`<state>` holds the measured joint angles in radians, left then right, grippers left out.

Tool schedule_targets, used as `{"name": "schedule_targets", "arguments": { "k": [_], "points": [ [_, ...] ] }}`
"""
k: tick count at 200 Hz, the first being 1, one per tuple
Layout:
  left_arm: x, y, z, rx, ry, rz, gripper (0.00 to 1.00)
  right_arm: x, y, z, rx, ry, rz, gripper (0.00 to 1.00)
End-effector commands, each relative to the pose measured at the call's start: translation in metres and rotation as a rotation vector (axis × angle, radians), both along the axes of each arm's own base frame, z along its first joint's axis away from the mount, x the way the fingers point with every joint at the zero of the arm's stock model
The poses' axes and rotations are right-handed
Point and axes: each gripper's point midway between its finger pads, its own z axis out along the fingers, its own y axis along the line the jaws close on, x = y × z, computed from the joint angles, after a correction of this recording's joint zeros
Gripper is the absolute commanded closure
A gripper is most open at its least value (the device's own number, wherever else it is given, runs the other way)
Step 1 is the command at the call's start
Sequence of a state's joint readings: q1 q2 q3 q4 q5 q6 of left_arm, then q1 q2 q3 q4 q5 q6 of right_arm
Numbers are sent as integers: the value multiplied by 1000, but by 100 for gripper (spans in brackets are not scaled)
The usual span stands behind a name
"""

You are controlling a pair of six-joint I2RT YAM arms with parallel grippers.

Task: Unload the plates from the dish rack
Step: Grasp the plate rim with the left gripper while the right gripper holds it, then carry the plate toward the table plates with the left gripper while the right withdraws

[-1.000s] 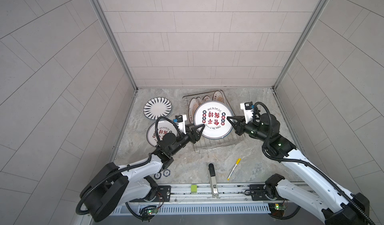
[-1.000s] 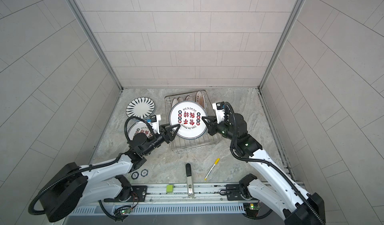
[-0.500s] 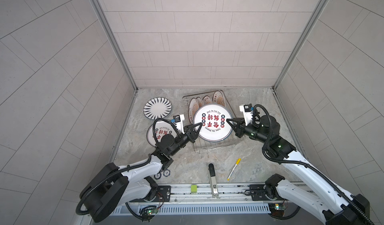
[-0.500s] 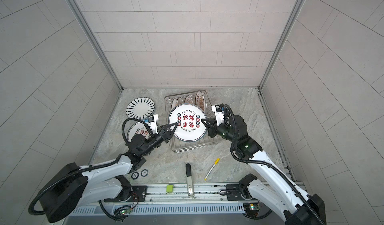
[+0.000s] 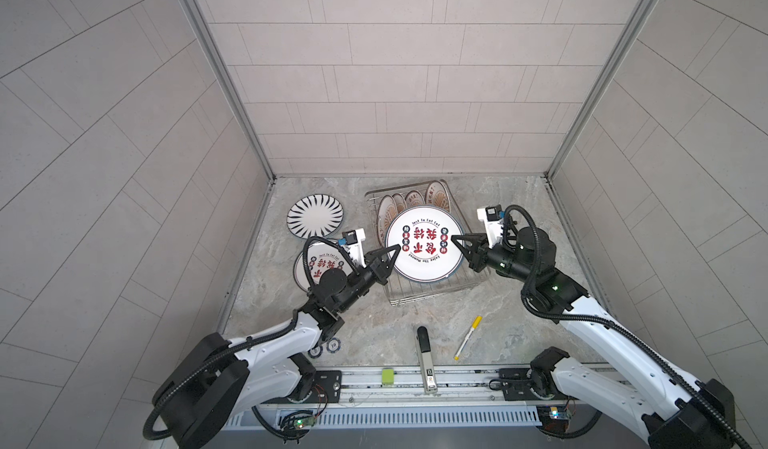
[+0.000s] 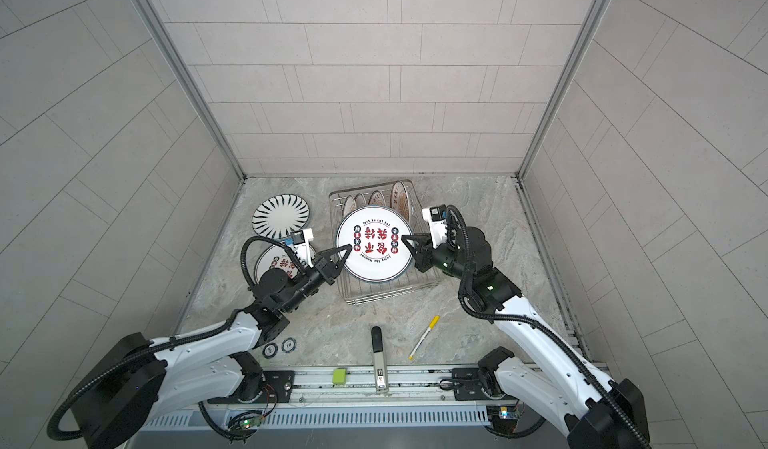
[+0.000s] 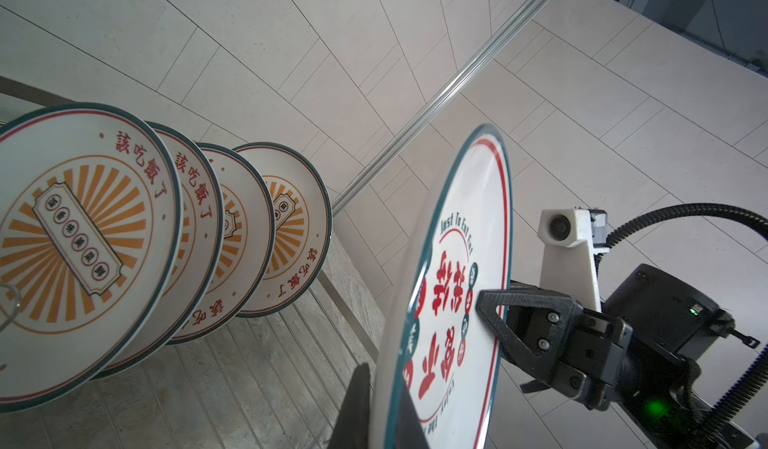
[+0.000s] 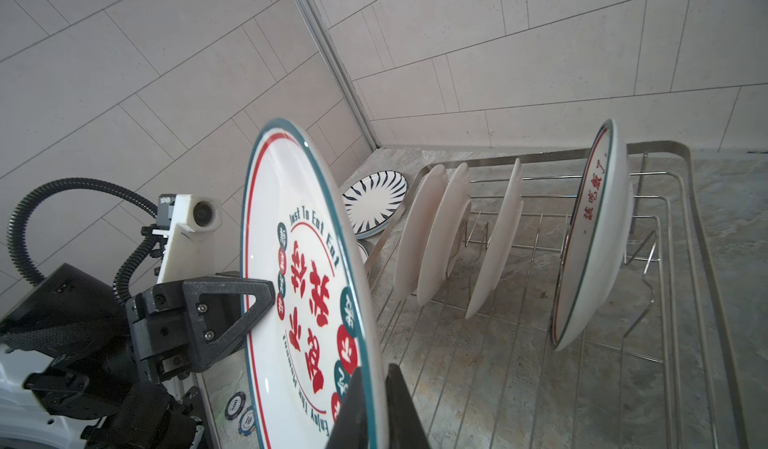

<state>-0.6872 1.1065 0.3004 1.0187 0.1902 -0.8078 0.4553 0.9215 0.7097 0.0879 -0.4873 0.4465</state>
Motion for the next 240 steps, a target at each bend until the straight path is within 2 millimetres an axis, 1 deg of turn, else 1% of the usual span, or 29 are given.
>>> {"name": "schedule_targets", "arguments": {
  "k": [1,12,30,41,49,64,82,103,123,137,139,142,173,184,197,200,202,221,240],
  "points": [
    [1,1,6,-11,-20,10,100,2,2,12,-28,-59,2,75],
    [2,3,8,-19,-19,20,100,3,2,11,-32,-56,-1,65],
    [3,7,11,-20,-16,34,100,4,2,9,-45,-51,-6,53],
    [3,9,12,-12,-12,39,100,7,-1,6,-60,-44,-35,34],
    [2,11,12,-6,-12,46,100,10,-5,2,-75,-32,-68,26],
    [2,16,15,-4,-16,64,100,15,-11,-3,-102,-15,-115,19],
    [2,24,18,-6,-19,81,100,19,-13,-9,-121,1,-140,11],
    [6,35,17,4,5,114,100,19,-13,-12,-143,0,-155,9],
    [10,47,16,-15,23,139,100,21,-21,-13,-173,-12,-215,9],
    [12,55,20,-35,19,158,100,21,-20,-15,-186,-17,-224,9],
    [11,57,12,-27,35,161,100,21,-19,-15,-186,-19,-220,9],
    [12,59,9,-26,42,169,100,21,-19,-15,-185,-21,-218,8],
    [18,82,-1,-53,88,240,100,18,-5,-14,-200,-37,-193,9],
    [20,95,-4,-67,99,289,100,17,1,-13,-212,-48,-188,8],
    [25,112,-15,-71,144,369,100,15,9,-13,-220,-56,-176,8],
    [23,116,-10,-82,131,378,100,14,11,-13,-219,-58,-170,8],
    [23,118,-11,-81,133,388,100,13,13,-12,-220,-60,-166,8],
    [22,130,-15,-75,151,441,100,5,32,-13,-233,-79,-112,8],
    [20,137,-17,-91,167,462,100,0,49,-13,-255,-98,-86,7]
  ]
}}
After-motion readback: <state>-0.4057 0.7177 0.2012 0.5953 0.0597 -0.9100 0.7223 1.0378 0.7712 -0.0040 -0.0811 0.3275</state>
